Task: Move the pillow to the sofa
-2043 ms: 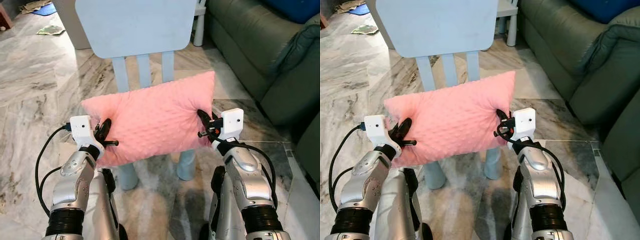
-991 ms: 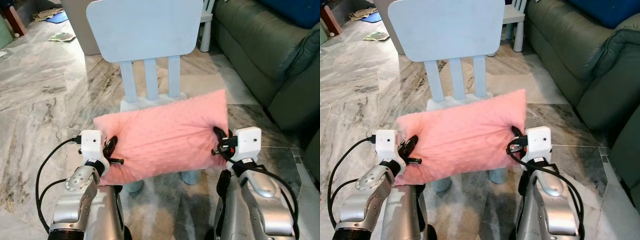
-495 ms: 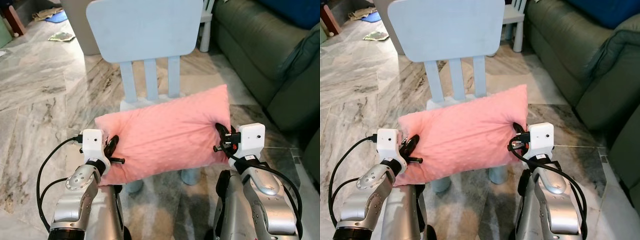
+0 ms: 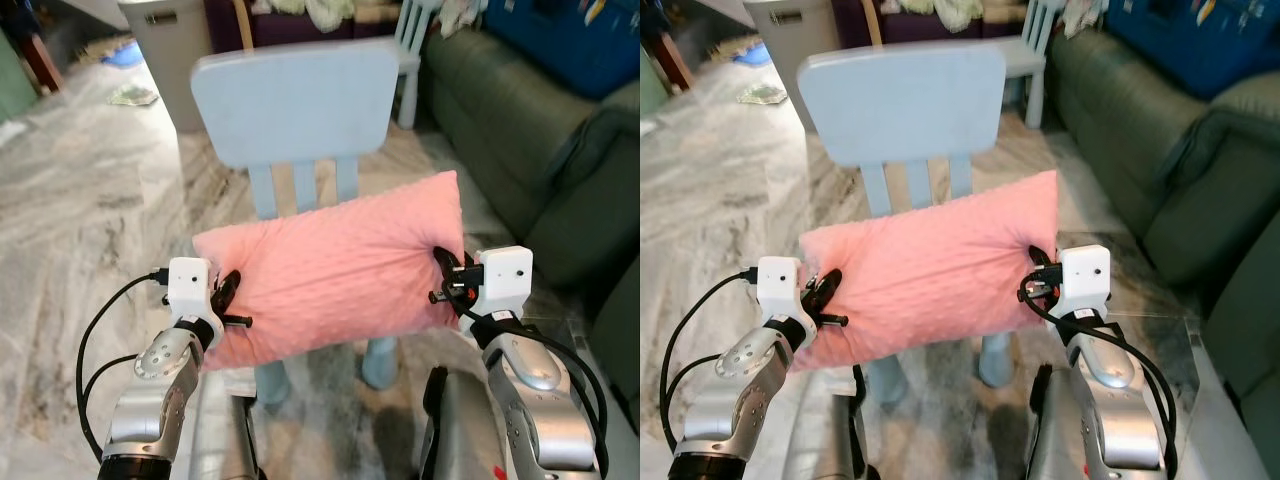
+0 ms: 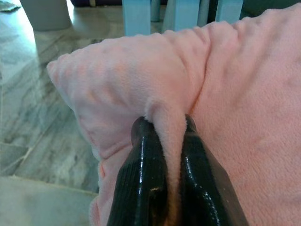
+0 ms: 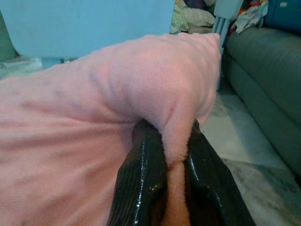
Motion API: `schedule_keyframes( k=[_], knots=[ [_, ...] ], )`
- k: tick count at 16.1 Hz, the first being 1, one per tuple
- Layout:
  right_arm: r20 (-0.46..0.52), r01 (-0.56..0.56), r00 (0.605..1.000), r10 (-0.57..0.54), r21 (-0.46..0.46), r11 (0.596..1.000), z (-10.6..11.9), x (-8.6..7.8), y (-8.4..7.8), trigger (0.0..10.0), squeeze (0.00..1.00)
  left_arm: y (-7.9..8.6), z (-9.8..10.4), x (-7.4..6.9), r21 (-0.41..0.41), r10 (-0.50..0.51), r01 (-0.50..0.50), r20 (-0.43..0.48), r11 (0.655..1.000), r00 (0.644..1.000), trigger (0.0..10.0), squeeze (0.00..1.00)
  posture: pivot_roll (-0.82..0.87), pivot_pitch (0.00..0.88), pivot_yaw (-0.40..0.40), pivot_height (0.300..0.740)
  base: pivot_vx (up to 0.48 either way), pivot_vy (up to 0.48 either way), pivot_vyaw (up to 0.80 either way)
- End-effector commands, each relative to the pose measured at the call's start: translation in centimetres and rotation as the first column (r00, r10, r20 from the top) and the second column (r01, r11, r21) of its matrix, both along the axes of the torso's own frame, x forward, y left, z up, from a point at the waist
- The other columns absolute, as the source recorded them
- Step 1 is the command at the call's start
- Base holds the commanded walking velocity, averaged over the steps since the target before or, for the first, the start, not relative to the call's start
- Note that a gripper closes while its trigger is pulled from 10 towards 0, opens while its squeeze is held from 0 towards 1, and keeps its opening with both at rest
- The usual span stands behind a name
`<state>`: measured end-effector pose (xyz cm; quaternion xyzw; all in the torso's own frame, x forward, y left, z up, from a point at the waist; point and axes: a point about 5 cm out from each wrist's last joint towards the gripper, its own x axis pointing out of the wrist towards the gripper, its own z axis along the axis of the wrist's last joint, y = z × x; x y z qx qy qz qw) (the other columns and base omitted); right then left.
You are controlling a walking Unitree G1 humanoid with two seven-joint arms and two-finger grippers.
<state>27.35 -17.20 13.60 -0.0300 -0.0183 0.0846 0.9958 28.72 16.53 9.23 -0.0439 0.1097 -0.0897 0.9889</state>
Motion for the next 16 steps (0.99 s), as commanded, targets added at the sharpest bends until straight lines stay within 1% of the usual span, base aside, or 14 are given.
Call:
schedule_keyframes(
  k=[1,5,9,11,16],
  knots=[
    [0.051,0.021,0.998,-0.022,0.008,1.000,1.26,0.14,-0.25,10.0,0.00,0.37,0.12,0.09,0.017,0.014,-0.014,0.002,1.000,1.000,10.0,0.00,-0.04,0.000,0.057,0.530,0.000,0.000,0.00],
    [0.054,0.026,0.998,-0.027,0.010,1.000,1.31,0.13,-0.26,10.0,0.00,0.16,0.09,0.15,0.018,0.002,-0.002,0.000,1.000,1.000,10.0,0.00,-0.05,0.000,0.064,0.578,0.000,0.000,0.00],
    [0.059,0.025,0.998,-0.026,0.012,1.000,1.39,0.22,-0.12,10.0,0.00,0.31,0.19,0.29,0.023,0.002,-0.002,0.004,1.000,1.000,10.0,0.00,-0.05,0.000,0.067,0.618,0.000,0.000,0.00],
    [0.064,0.026,0.998,-0.026,0.015,1.000,1.52,0.33,-0.05,10.0,0.00,0.22,0.12,0.28,0.023,0.000,0.000,0.002,1.000,1.000,10.0,0.00,-0.05,0.000,0.068,0.652,0.000,0.000,0.00],
    [0.069,0.026,0.997,-0.027,0.022,0.999,1.69,0.41,-0.02,10.0,0.00,0.18,0.14,0.32,0.028,0.003,-0.003,0.000,1.000,1.000,10.0,0.00,-0.05,0.000,0.068,0.700,0.000,0.000,0.00]
  ],
)
